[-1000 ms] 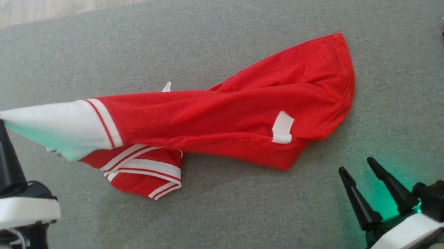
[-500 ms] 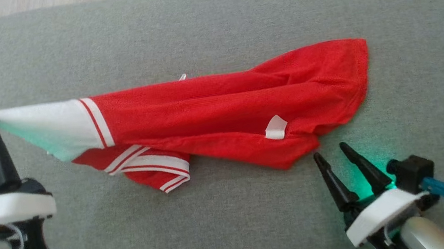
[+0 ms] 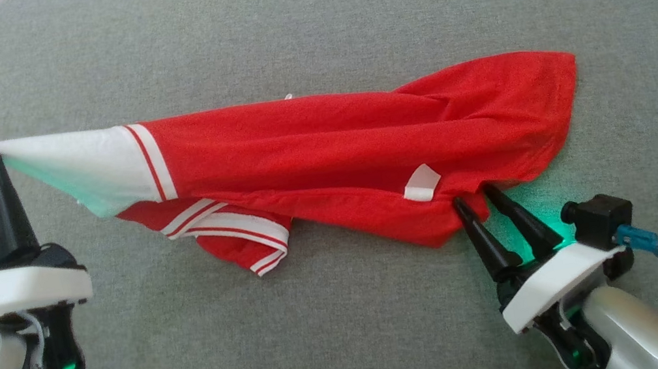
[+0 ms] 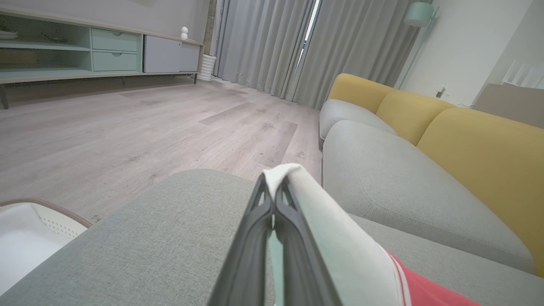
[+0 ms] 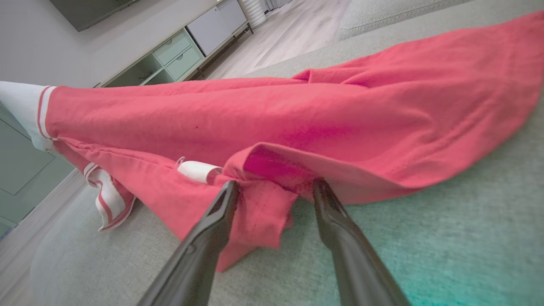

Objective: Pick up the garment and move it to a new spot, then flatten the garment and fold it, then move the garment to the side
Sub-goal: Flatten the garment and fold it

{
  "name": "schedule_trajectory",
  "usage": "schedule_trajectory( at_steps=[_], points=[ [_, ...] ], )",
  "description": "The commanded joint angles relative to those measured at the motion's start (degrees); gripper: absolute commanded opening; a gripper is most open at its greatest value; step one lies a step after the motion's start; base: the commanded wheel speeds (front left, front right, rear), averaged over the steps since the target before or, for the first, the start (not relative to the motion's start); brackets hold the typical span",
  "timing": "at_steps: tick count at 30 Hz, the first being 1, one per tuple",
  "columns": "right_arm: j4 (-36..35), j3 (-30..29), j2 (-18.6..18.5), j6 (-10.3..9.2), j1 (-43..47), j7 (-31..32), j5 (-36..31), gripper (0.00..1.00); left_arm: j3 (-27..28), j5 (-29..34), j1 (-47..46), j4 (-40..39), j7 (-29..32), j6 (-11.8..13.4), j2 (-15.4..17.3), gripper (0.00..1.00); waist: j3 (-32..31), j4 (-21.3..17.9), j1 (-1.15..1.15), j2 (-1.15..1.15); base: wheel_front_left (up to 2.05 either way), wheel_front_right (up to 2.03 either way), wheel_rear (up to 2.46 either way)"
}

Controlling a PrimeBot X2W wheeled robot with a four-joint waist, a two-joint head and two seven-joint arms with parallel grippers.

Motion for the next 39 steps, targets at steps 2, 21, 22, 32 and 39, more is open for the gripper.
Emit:
schedule_trajectory(
  at_steps=[2, 21, 22, 32, 39],
  points=[
    [-0.6, 2.9, -0.6, -0.04, -0.1, -0.5, 2.3, 0.00, 2.9, 0.6, -3.5, -0.8, -0.7, -0.3, 1.9, 0.00, -0.2, 0.0, 0.00, 0.00, 0.00, 0.00, 0.00],
    [-17.9, -12.4, -9.9, -0.04, 9.0, -0.5, -1.4, 0.00, 4.6, -0.6, 0.6, -9.4, 0.2, -0.9, 4.1, 0.00, -7.0, -6.4, 0.00, 0.00, 0.00, 0.00, 0.00],
    [-19.7, -14.0, -10.6, -0.04, 9.4, -0.5, -1.8, 0.00, 4.7, -0.7, 0.5, -10.7, 0.4, -1.1, 4.2, 0.00, -7.8, -6.8, 0.00, 0.00, 0.00, 0.00, 0.00],
    [-38.4, -27.6, -16.7, -0.04, 3.4, 7.7, -5.7, 0.00, 6.0, -2.6, -9.9, -21.5, 6.3, -1.5, 6.1, 0.00, -14.3, -9.6, 0.00, 0.00, 0.00, 0.00, 0.00],
    [-40.5, -32.2, -19.0, -0.04, -10.9, 16.4, -7.0, 0.00, 5.7, -3.5, -26.0, -19.1, 12.3, -2.4, 5.5, 0.00, -14.1, -10.0, 0.00, 0.00, 0.00, 0.00, 0.00]
  ],
)
